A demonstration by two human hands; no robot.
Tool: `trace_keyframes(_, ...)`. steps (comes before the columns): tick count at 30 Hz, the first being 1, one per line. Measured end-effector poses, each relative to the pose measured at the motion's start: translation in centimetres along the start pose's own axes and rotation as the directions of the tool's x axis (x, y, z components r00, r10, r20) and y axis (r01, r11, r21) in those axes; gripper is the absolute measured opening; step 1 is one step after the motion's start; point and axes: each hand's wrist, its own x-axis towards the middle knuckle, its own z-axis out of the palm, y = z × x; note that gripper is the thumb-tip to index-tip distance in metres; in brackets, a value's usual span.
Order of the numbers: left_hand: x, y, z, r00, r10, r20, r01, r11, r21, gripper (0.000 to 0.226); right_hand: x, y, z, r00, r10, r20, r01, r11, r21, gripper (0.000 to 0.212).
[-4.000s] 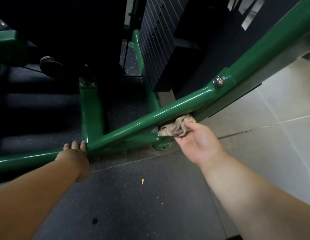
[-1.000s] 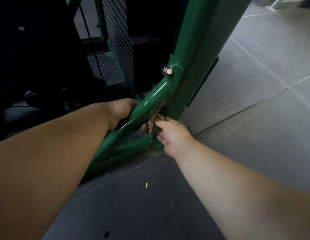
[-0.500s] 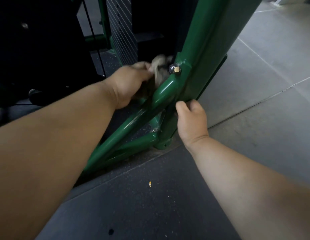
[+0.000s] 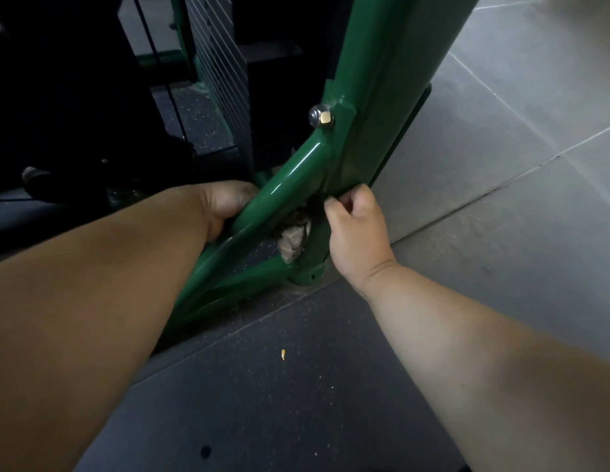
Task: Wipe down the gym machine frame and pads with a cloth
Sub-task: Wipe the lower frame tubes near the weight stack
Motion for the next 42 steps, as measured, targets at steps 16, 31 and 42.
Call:
trace_keyframes(16,-1.3,0.2,1.7,0.969,0.169,-0.180,-0.198,0.967,-0.162,0.049,-2.6,0.8,0.9,0.997,0.018,0.071,-0.008,0.989,-0.147,0.033)
trace_keyframes(31,-3.1,-5.4,1.9,0.888,0.308,-0.341,-0.316,0.948,0.033,0.090,-2.4,2.9,1.8,0.998,-0.063,0.029,0.069,0.932,-0.356,0.021)
trace_keyframes(42,-5.2,-7.1,1.6,0.921,0.272,-0.279,-0.206,0.948,0.243,0.063,0.0,4.2,0.7,0.699,-0.530,0.480,0.661,0.224,-0.716,0.034)
